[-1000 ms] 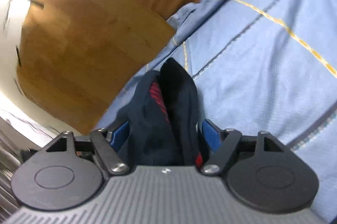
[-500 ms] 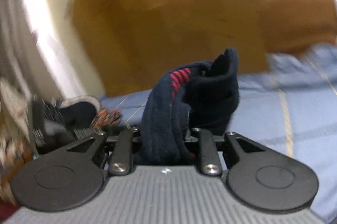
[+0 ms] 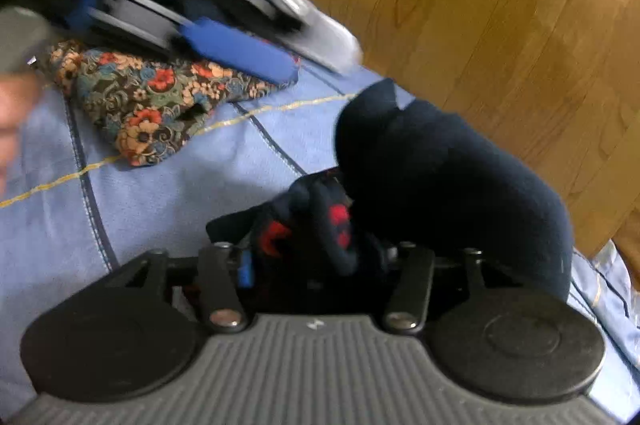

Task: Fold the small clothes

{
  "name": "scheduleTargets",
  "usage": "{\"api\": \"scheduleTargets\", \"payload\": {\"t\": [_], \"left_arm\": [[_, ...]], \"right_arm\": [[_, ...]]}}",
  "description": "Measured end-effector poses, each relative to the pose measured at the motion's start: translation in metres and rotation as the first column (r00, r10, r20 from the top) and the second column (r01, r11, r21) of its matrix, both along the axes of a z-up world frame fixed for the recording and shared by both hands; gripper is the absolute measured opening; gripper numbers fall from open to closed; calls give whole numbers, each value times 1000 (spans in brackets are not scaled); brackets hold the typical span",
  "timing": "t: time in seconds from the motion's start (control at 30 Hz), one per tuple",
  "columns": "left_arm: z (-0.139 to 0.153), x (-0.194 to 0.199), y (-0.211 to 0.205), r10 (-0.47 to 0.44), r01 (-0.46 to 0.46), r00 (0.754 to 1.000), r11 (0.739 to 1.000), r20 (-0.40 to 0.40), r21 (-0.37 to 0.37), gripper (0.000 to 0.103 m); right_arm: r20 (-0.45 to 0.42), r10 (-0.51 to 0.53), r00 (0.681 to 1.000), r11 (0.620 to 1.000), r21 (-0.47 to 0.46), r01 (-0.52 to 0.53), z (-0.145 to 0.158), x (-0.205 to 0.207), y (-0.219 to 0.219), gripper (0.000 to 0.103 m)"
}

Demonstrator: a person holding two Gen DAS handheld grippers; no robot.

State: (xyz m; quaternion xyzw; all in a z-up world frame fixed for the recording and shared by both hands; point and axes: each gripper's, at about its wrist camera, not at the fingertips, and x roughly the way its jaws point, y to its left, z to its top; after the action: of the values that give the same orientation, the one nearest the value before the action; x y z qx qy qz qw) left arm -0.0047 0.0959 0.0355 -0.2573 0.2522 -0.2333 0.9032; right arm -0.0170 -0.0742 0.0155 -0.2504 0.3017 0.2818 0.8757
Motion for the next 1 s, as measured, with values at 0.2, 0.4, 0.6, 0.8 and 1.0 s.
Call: {"api": "scheduleTargets", "payload": {"t": [0.2,0.4,0.6,0.8,1.0], "left_arm": [[2,14,-31,-89,90,996,995,-10,52,49],[-4,23,-52,-20,30,998,979,-52,202,50],[-27,43,-58,2,34,988,971,-152,236,47],[-25,41,-57,-38,72,986,975,-163,209,23],[-27,9,-32,9,24,984,982,-176,186,17]], "right_arm": [[48,197,979,960,193,-203,40,-57,-47,81],[114,135,984,912,375,-168,69,-65,-99,72],[20,-98,995,760,648,62,77,-33,-182,43],[-97,-232,968,714,659,237,60,-11,-208,27],[-133,-103,986,906,396,148,25,43,-106,26]]}}
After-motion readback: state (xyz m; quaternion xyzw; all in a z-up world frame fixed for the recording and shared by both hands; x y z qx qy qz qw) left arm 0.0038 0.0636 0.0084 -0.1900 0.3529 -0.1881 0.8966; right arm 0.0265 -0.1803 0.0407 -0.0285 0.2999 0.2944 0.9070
